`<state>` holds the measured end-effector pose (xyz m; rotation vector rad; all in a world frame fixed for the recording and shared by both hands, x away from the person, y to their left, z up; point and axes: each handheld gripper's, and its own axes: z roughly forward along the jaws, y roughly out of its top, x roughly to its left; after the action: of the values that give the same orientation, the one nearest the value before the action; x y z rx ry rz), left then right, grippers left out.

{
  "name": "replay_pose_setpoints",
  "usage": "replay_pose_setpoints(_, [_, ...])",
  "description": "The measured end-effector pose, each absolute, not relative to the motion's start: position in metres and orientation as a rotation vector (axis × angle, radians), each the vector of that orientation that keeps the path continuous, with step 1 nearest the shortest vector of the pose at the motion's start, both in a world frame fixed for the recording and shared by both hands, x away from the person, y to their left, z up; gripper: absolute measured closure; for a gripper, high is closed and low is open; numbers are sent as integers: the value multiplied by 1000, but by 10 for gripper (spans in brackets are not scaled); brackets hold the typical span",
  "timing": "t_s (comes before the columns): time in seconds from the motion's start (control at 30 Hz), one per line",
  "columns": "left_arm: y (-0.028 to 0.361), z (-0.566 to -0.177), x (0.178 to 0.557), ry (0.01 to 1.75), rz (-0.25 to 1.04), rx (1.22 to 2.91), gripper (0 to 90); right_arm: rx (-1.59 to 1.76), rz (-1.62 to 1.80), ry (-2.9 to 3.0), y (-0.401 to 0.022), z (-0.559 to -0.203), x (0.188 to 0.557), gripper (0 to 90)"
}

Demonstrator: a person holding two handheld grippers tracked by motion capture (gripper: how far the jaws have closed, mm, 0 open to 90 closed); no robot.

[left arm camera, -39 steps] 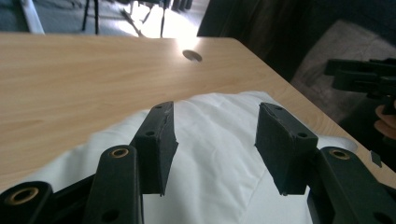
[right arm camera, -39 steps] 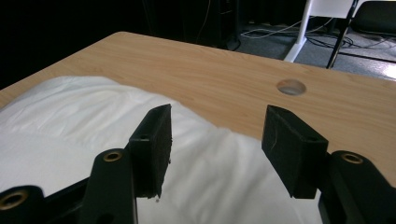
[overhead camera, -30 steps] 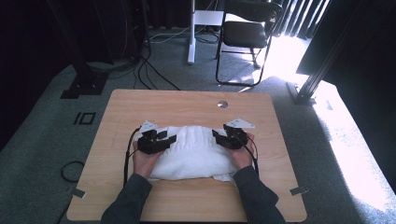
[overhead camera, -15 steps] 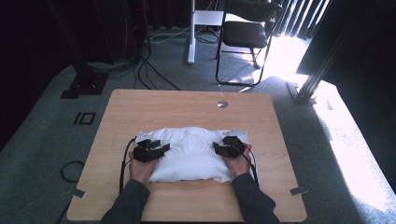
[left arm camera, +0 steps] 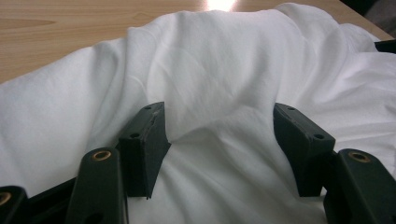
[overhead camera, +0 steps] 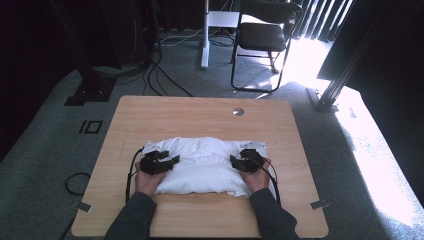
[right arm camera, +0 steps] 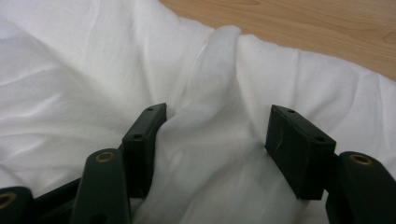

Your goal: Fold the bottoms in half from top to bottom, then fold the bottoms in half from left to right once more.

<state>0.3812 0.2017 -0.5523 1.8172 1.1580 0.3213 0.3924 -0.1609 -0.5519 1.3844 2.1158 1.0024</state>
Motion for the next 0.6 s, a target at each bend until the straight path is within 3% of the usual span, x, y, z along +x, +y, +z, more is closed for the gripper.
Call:
replay_pose_setpoints(0.43, [210,-551,416,1181,351,1842,369,1449,1072,2047,-153,-558,400,371])
replay_pose_setpoints(0.6, [221,-537,412,1196,357,1732,343,1451,1068,2052,-152,-557,405,363])
